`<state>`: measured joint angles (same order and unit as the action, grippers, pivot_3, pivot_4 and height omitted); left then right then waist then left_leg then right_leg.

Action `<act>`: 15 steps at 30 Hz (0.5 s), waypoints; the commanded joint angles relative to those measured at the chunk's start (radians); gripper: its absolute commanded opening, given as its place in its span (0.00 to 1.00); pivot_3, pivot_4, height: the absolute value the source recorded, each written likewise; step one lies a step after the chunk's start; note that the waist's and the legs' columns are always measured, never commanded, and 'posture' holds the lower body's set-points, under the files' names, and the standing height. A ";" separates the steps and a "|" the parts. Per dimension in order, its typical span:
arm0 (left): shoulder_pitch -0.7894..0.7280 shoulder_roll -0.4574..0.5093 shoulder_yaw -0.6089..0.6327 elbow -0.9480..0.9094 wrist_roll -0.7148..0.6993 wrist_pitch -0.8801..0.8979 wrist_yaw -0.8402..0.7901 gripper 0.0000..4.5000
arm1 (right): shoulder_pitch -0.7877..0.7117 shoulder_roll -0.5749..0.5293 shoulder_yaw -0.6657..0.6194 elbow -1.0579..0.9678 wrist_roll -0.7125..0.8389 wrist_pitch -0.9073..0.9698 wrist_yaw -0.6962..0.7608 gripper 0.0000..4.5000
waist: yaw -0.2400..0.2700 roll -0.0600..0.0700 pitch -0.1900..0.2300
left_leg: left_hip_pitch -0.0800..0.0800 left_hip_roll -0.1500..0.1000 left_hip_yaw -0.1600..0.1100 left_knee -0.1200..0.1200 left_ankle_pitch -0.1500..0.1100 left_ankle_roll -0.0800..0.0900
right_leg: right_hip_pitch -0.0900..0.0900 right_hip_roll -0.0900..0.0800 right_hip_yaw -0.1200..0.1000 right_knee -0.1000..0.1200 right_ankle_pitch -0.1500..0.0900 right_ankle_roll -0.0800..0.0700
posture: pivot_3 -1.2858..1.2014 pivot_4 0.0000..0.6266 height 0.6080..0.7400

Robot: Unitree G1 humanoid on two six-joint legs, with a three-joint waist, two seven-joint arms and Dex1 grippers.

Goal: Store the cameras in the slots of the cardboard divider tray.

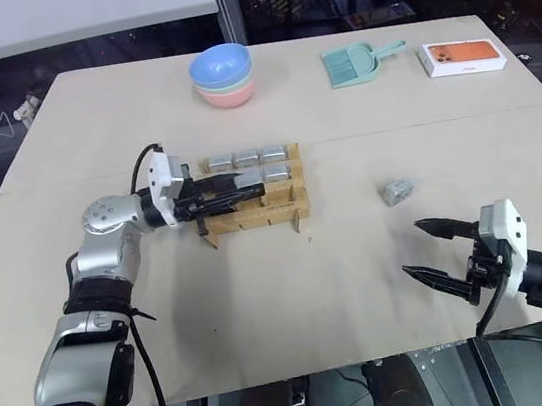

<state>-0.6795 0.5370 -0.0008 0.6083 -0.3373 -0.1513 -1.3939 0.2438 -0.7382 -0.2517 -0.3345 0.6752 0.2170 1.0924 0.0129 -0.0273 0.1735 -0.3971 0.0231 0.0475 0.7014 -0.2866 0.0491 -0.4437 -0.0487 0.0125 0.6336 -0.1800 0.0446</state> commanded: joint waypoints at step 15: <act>-0.039 0.002 0.000 0.129 0.047 -0.008 -0.021 0.16 | -0.004 -0.001 -0.042 -0.020 0.009 -0.007 0.000 0.92 | 0.000 0.001 -0.001 | 0.002 0.000 0.000 0.000 0.000 0.000 | 0.001 0.000 0.000 0.001 0.000 0.000 | 0.52 0.24 1.00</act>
<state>-0.7080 0.5397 -0.0015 0.7063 -0.3125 -0.1573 -1.4406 0.2467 -0.7383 -0.2534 -0.3352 0.6744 0.2169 1.0902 0.0133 -0.0268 0.1728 -0.3940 0.0231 0.0471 0.7015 -0.2866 0.0492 -0.4414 -0.0486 0.0122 0.6346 -0.1819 0.0466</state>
